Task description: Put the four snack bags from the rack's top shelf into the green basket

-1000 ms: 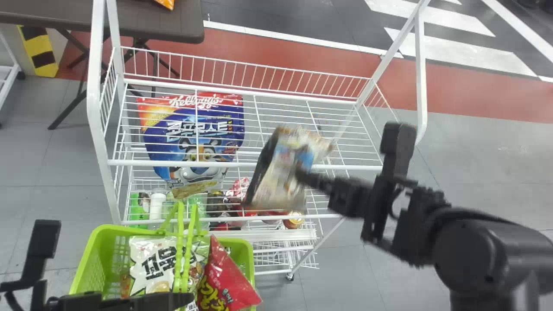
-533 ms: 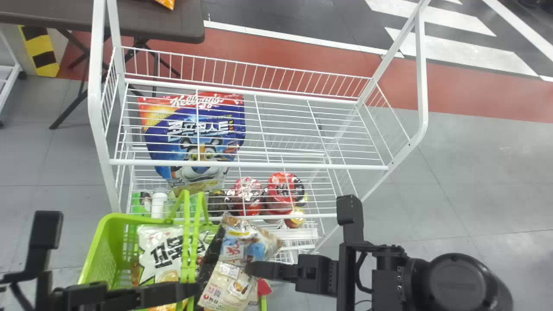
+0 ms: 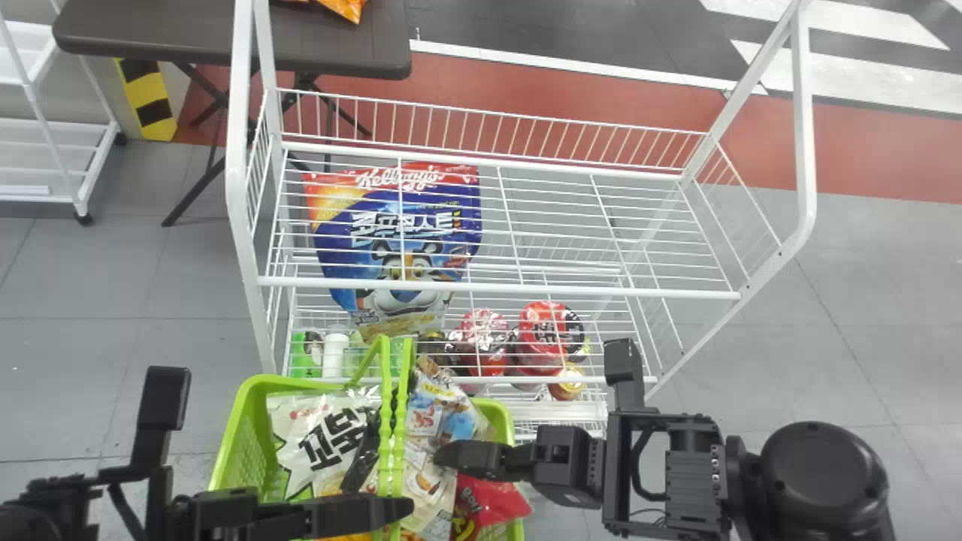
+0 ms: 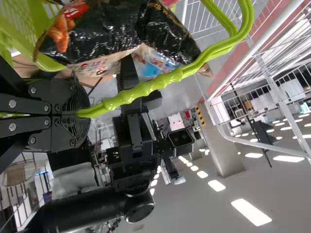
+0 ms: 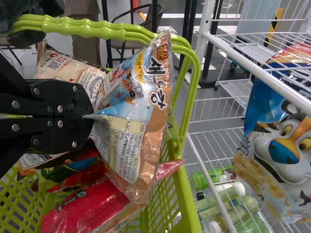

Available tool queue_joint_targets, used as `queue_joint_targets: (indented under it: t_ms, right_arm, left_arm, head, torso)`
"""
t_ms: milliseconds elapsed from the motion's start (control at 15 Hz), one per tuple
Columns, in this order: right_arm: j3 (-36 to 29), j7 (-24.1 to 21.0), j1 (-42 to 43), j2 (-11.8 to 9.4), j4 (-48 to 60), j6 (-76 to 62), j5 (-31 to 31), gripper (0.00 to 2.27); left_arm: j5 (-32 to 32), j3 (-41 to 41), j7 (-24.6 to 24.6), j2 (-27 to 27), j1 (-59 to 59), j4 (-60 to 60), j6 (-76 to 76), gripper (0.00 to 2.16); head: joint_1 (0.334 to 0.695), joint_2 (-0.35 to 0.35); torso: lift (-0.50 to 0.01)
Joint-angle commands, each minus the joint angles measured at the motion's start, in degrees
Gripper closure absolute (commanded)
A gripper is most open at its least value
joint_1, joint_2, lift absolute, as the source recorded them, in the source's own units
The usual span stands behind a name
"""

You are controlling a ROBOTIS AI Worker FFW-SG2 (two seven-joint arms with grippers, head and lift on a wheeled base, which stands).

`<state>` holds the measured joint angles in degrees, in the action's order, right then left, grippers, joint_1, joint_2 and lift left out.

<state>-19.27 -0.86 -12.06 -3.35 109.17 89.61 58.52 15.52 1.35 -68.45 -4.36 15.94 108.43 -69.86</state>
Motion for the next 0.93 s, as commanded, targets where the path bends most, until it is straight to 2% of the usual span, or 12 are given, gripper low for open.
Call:
queue_joint_targets:
  t_ms: [0,67,133,200,267,600,800,867]
  right_arm:
    - [1.08,-2.3,-0.51,0.01,2.98,0.47,-5.09,2.08]
    - [0.64,-2.48,0.1,-0.08,3.15,0.47,-5.0,2.04]
    - [0.99,-2.39,0.02,-0.08,5.0,0.47,-5.0,1.61]
    - [1.96,-2.48,-0.95,-0.08,8.07,0.47,-5.17,0.6]
    - [2.4,-2.48,-1.65,0.01,10.54,0.47,-5.53,0.0]
    - [2.75,-3.36,-2.97,0.01,17.3,0.47,-6.23,0.05]
    - [5.48,-2.74,-8.25,-0.25,25.83,0.47,-14.31,0.06]
    - [8.11,-1.43,-11.06,-0.78,28.99,0.47,-19.76,0.06]
  left_arm:
    - [0.56,-0.21,0.07,-0.21,0.14,0.03,0.28,2.12]
    - [0.56,-0.3,0.07,-0.21,0.05,0.03,0.28,2.12]
    - [0.56,-0.21,0.24,-0.12,-0.04,0.03,0.28,2.12]
    - [0.56,-0.03,0.24,-0.03,-0.04,0.11,0.28,2.12]
    - [0.56,-0.03,0.24,-0.03,-0.04,0.2,0.28,2.12]
    - [0.56,-0.3,0.51,-0.12,-0.04,0.11,0.28,2.12]
    - [0.65,-0.3,0.68,-0.12,-0.04,-0.06,1.16,2.12]
    - [0.91,-0.21,0.68,-0.21,-0.04,-0.15,1.51,2.12]
  head:
    - [0.695,-0.228]
    - [0.695,-0.235]
    - [0.695,-0.248]
    - [0.695,-0.261]
    - [0.695,-0.261]
    - [0.695,-0.245]
    - [0.695,-0.253]
    - [0.695,-0.259]
  torso:
    - [0.0]
    - [0.0]
    - [0.0]
    - [0.0]
    - [0.0]
    - [0.0]
    - [0.0]
    - [0.0]
